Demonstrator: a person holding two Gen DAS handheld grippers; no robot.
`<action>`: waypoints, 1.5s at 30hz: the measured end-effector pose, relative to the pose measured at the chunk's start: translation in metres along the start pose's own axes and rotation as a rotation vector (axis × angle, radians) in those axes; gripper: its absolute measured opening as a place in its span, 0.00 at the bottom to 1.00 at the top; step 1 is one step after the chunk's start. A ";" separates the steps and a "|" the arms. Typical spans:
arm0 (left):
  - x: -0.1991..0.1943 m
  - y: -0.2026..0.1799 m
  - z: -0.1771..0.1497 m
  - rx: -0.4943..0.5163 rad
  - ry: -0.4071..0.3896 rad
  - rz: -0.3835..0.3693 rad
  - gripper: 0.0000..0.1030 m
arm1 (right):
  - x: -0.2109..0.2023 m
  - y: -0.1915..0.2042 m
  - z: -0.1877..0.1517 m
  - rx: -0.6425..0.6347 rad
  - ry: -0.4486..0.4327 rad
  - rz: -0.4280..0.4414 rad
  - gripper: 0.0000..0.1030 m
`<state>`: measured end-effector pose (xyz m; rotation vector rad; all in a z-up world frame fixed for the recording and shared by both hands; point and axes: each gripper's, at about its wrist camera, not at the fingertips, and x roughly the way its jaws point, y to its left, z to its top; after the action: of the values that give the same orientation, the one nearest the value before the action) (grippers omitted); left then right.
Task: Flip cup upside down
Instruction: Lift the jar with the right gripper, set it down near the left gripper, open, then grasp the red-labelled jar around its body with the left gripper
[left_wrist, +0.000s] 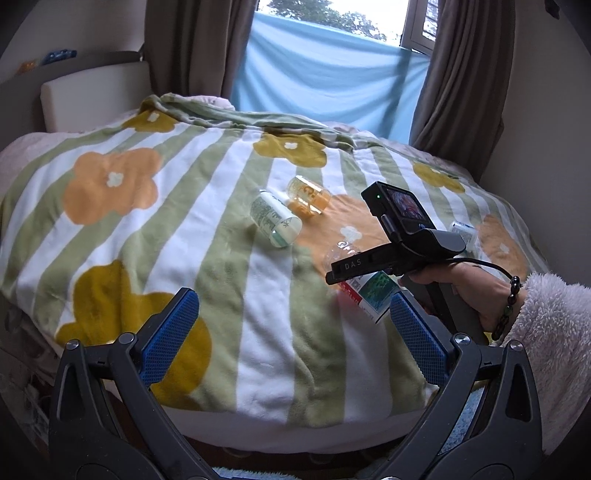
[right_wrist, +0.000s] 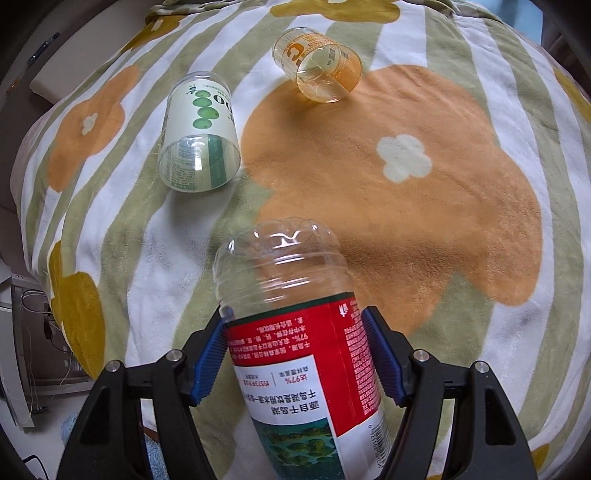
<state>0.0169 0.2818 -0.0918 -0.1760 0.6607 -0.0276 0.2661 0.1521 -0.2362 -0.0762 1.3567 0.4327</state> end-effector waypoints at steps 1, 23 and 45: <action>0.000 0.000 0.000 -0.003 0.003 -0.001 1.00 | 0.001 -0.002 0.000 0.013 0.009 0.000 0.82; 0.107 -0.066 0.079 -0.051 0.276 0.033 1.00 | -0.165 -0.074 -0.135 0.008 -0.600 -0.065 1.00; 0.287 -0.070 0.042 -0.333 0.663 0.113 0.98 | -0.107 -0.096 -0.218 -0.031 -0.851 -0.175 1.00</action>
<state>0.2719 0.1956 -0.2218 -0.4604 1.3365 0.1400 0.0815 -0.0283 -0.2013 -0.0283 0.4998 0.2834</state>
